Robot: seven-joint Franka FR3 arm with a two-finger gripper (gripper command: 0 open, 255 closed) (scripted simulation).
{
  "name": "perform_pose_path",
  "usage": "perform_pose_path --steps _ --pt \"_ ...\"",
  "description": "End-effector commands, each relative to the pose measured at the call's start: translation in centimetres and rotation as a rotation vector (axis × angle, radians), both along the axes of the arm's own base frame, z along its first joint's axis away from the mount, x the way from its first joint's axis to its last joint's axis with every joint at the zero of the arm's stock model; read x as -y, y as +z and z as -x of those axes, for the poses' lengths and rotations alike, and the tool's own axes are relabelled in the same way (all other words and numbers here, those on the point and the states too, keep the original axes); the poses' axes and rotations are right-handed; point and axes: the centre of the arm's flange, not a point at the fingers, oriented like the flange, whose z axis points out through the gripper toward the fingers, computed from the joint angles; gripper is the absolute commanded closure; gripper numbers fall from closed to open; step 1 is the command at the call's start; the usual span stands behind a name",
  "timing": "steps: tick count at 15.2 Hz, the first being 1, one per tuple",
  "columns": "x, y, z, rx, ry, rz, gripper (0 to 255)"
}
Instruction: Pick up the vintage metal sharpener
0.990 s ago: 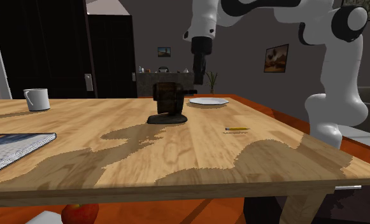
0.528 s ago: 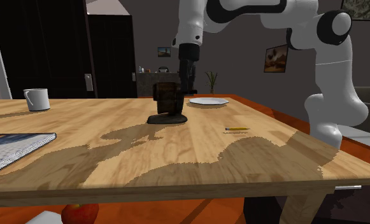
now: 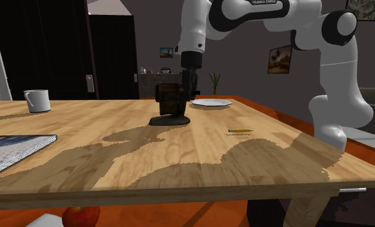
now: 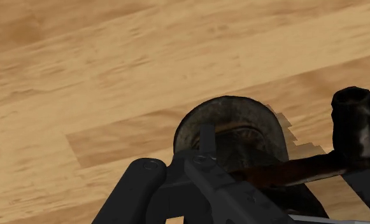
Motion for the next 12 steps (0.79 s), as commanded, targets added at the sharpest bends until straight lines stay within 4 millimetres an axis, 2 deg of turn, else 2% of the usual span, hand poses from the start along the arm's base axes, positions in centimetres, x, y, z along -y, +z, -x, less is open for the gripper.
perform_pose_path --steps 1,7,12 --pt "0.0 -0.1 0.0 -0.001 0.0 0.0 255" --pt "0.0 -0.1 -0.1 -0.001 0.0 0.0 255" --pt "0.0 2.5 -0.1 -0.001 0.0 0.0 255"
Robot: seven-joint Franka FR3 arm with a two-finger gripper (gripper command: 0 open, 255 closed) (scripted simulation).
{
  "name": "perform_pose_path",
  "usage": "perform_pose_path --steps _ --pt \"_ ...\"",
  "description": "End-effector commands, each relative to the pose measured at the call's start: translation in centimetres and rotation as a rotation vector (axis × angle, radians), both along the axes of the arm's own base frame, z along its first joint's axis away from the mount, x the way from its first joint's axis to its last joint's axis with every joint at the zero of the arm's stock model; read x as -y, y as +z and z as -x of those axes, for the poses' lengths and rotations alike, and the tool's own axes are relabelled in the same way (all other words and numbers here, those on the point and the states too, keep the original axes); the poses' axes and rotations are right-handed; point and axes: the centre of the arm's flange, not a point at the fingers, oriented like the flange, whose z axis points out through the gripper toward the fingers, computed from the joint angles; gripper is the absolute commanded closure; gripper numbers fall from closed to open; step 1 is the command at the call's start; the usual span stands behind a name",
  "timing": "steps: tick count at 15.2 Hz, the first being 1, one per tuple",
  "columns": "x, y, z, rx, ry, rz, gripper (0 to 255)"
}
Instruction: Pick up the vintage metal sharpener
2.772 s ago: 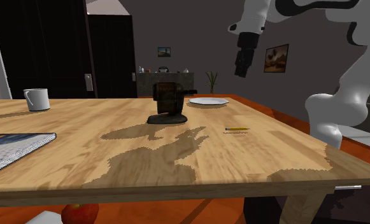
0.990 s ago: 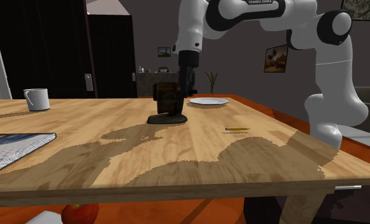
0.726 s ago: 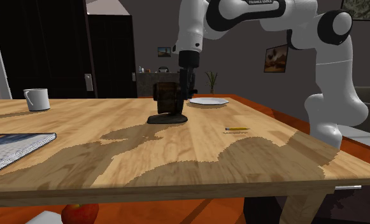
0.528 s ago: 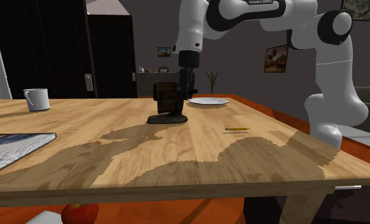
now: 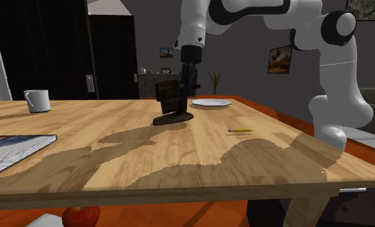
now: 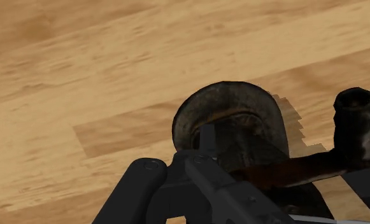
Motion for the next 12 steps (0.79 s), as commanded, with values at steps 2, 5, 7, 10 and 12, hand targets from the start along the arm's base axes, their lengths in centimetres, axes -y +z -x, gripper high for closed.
perform_pose_path --steps 2,5,7,10,12 --pt "0.0 1.7 0.0 0.001 0.0 0.0 255" --pt "0.0 3.3 0.0 0.001 0.0 0.0 255" --pt "0.0 4.3 0.0 0.001 0.0 0.0 255" --pt "0.0 5.9 0.0 0.001 0.0 0.0 255" --pt "0.0 6.0 0.0 0.001 0.0 0.0 255"
